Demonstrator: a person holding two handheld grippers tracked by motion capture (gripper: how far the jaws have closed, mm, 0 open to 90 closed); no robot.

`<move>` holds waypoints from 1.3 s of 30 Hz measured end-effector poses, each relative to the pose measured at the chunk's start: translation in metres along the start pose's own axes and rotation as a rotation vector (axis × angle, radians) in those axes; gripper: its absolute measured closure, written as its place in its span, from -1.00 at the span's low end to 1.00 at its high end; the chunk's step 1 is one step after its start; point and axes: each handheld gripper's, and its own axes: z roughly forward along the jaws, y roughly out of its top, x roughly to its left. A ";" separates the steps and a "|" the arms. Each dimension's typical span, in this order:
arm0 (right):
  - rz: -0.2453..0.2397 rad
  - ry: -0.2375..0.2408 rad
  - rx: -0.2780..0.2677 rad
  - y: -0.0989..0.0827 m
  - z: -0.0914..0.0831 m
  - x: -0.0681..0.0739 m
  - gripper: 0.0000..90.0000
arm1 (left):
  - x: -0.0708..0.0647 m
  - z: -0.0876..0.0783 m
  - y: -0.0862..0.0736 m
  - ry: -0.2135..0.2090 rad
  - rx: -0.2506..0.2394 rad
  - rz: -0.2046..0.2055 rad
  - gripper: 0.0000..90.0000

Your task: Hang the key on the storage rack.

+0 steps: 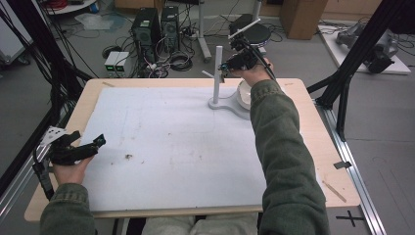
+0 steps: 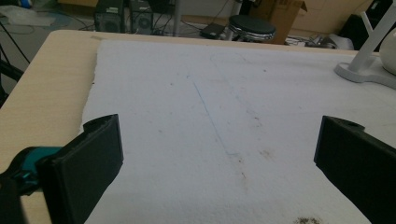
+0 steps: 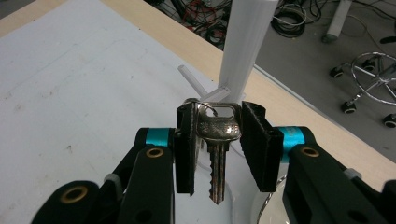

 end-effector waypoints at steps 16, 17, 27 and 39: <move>0.037 -0.004 0.004 -0.001 0.012 -0.008 0.48 | 0.000 0.000 0.000 -0.001 0.002 0.000 -0.96; 0.039 -0.002 0.006 -0.001 0.014 -0.009 0.48 | 0.001 0.000 0.000 -0.001 0.003 0.001 -0.96; 0.044 -0.007 -0.004 -0.003 0.009 -0.007 0.09 | 0.001 0.000 0.000 -0.002 0.003 -0.001 -0.96; 0.098 -0.064 0.036 -0.009 -0.008 -0.005 -0.74 | 0.001 0.000 0.000 -0.002 0.001 -0.004 -0.96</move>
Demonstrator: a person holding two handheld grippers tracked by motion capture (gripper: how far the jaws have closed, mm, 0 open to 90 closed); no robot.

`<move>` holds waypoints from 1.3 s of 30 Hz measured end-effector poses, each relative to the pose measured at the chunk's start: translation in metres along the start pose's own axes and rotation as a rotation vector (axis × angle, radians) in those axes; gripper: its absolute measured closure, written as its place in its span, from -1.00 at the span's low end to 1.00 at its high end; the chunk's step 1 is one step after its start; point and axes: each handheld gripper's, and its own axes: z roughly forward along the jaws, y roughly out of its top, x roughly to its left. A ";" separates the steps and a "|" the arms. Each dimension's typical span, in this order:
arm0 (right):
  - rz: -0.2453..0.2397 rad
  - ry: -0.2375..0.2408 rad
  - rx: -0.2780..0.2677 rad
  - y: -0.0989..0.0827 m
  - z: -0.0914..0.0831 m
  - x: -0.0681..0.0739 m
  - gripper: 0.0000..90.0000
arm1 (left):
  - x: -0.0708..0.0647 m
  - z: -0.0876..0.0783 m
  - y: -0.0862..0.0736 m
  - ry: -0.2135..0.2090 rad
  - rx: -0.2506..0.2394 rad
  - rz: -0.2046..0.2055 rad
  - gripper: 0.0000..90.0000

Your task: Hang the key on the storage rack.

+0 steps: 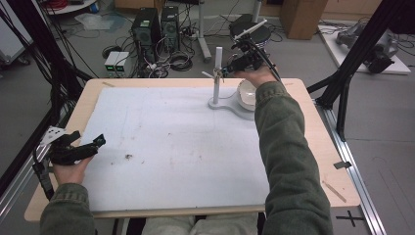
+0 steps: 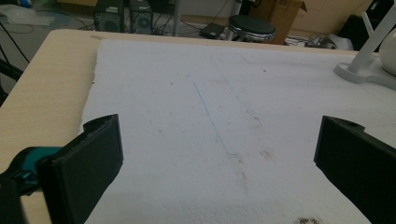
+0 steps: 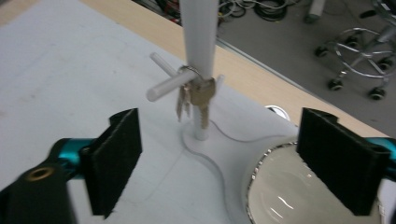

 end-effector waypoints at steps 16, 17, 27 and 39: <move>0.050 -0.007 -0.020 -0.025 -0.018 -0.007 -0.99 | 0.000 0.001 0.000 -0.004 0.014 0.008 -0.96; 0.050 -0.007 -0.020 -0.025 -0.018 -0.007 -0.99 | 0.000 0.001 0.000 -0.004 0.014 0.008 -0.96; 0.092 0.020 -0.078 -0.061 -0.030 -0.018 -0.99 | 0.000 0.001 0.000 -0.001 0.016 0.010 -0.96; 0.070 0.021 -0.092 -0.094 -0.047 -0.012 -0.99 | 0.001 0.001 0.000 -0.009 0.016 0.010 -0.96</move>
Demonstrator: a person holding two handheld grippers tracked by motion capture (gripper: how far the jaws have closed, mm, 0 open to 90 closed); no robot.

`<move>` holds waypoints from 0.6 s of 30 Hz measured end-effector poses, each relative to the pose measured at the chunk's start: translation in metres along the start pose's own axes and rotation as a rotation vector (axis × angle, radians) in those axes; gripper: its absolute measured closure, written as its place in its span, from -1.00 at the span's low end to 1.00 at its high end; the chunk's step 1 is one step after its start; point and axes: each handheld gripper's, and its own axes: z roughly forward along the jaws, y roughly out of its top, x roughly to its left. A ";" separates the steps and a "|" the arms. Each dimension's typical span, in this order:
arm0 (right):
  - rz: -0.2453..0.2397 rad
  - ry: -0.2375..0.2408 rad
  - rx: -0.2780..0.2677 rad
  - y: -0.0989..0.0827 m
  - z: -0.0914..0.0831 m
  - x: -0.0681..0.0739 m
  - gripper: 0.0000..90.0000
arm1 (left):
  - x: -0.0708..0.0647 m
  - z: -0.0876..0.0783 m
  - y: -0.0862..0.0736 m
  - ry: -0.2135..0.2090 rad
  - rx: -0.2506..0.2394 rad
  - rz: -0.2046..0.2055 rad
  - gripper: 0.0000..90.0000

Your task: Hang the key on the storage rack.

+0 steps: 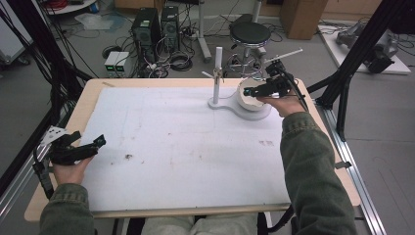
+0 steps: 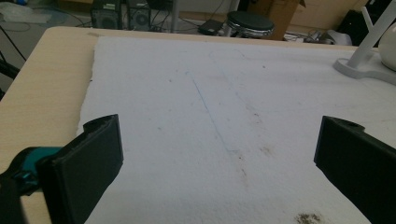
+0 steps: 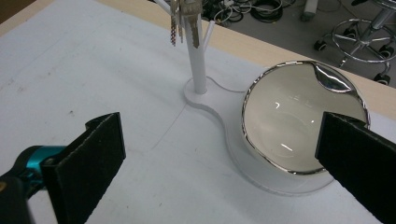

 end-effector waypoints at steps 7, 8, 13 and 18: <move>-0.022 -0.011 0.006 -0.015 -0.004 -0.001 -0.99 | 0.000 0.000 0.000 0.001 0.002 0.000 -0.96; -0.022 -0.011 0.006 -0.015 -0.004 -0.001 -0.99 | 0.000 0.000 0.000 0.001 0.002 0.000 -0.96; -0.024 -0.015 -0.005 -0.027 -0.008 0.001 -0.99 | 0.000 -0.001 0.000 0.004 0.002 0.002 -0.96; -0.035 -0.011 0.003 -0.035 -0.009 0.004 -0.99 | 0.000 -0.001 0.000 0.004 0.004 0.004 -0.96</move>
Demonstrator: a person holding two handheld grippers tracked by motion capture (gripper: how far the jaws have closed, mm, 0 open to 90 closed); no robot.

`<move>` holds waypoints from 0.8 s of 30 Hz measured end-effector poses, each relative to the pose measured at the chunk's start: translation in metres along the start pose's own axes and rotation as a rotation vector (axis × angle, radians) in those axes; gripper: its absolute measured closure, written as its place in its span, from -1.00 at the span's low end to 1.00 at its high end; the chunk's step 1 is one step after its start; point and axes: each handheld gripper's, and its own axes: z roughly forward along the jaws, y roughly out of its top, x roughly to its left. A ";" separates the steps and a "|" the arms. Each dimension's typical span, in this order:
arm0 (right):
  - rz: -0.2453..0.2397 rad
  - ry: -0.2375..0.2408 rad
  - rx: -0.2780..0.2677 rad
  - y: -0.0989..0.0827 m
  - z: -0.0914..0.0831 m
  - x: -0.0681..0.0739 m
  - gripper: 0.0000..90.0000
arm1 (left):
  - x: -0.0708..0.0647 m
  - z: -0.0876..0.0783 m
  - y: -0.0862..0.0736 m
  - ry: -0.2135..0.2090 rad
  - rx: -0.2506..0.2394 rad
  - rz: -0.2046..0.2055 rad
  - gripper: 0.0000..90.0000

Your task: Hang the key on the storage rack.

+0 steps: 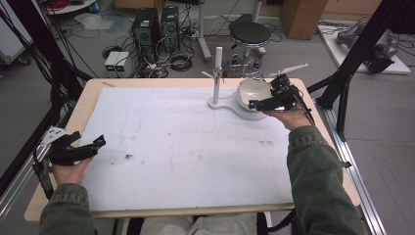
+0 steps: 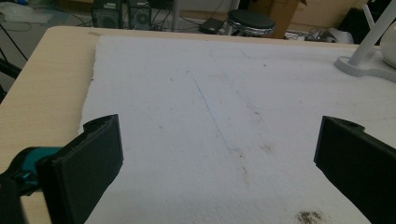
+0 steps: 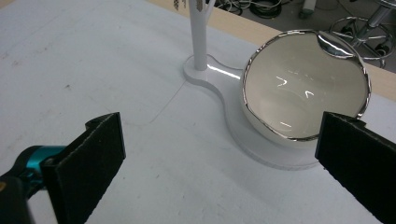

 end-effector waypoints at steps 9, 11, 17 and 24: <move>0.005 0.005 -0.025 -0.021 -0.004 0.001 -0.99 | -0.001 0.000 0.000 0.000 0.003 0.002 -0.96; 0.010 0.005 -0.034 -0.026 -0.005 0.000 -0.99 | -0.001 0.000 0.000 0.000 0.004 0.005 -0.96; 0.031 0.007 -0.065 -0.041 -0.007 -0.002 -0.99 | -0.001 0.000 0.000 -0.001 0.006 0.004 -0.96; 0.046 0.002 -0.091 -0.054 -0.009 -0.004 -0.99 | -0.001 0.000 0.000 0.000 0.006 0.004 -0.96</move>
